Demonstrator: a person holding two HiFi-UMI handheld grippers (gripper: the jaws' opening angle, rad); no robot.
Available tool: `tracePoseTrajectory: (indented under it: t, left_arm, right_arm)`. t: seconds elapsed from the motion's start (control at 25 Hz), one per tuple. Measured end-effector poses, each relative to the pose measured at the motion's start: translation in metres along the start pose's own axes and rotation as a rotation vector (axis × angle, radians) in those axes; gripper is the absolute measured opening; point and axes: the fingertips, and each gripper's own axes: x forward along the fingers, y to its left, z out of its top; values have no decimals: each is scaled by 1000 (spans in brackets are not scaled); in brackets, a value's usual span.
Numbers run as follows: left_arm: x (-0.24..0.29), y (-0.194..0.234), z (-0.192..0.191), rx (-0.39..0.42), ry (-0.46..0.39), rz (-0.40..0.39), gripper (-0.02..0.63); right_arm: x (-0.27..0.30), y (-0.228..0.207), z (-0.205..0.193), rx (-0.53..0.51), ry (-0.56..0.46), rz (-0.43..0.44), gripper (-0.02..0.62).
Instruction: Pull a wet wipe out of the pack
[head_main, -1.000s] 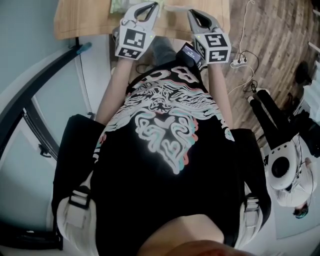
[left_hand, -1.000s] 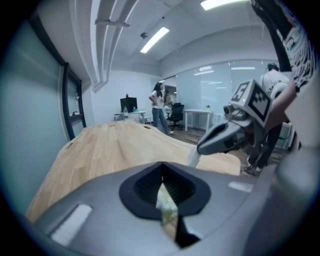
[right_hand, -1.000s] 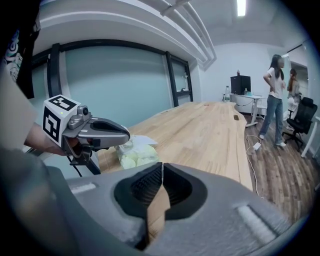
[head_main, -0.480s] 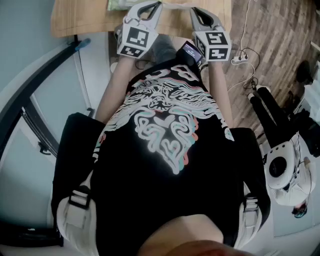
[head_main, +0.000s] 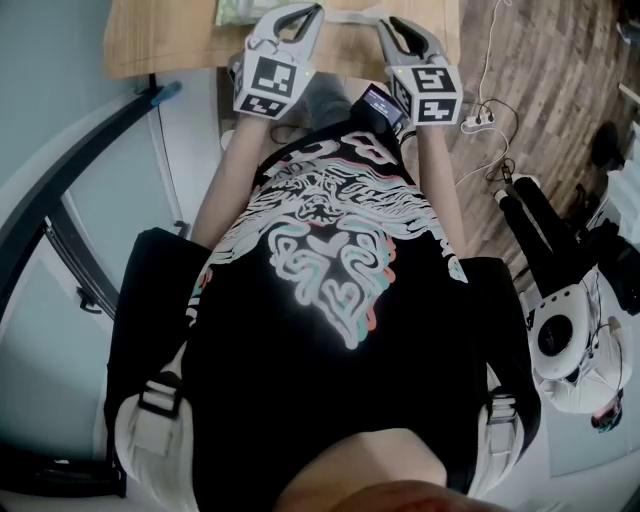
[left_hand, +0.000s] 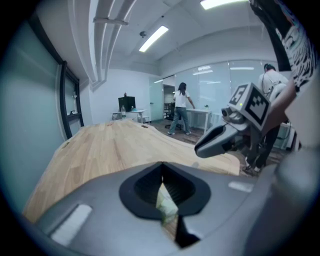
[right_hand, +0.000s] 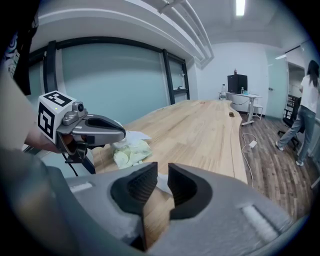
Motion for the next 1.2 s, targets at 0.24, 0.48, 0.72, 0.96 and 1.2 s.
tracePoseTrajectory:
  t: [0.24,0.48,0.72,0.96,1.2]
  left_arm:
    - [-6,5,7,2,-18,17,-12]
    - [-10,5,19,-1,-45,26,-12]
    - [-21,-1,39,3,-73,39,-12]
    - [-34,-4,49,-49,-100,20,-12]
    - [-34,-10,64,1,-139,4,-12]
  right_arm:
    - [-13,-2,18,-27,-76,-34,57]
    - [-32,-9,35,-85,-138,-101,0]
    - [-65,-18,52,-117,-234,-192,0]
    - [-85,-7,59,-111,-272,-215,0]
    - [-94,1,61,-111,-301,-235,0]
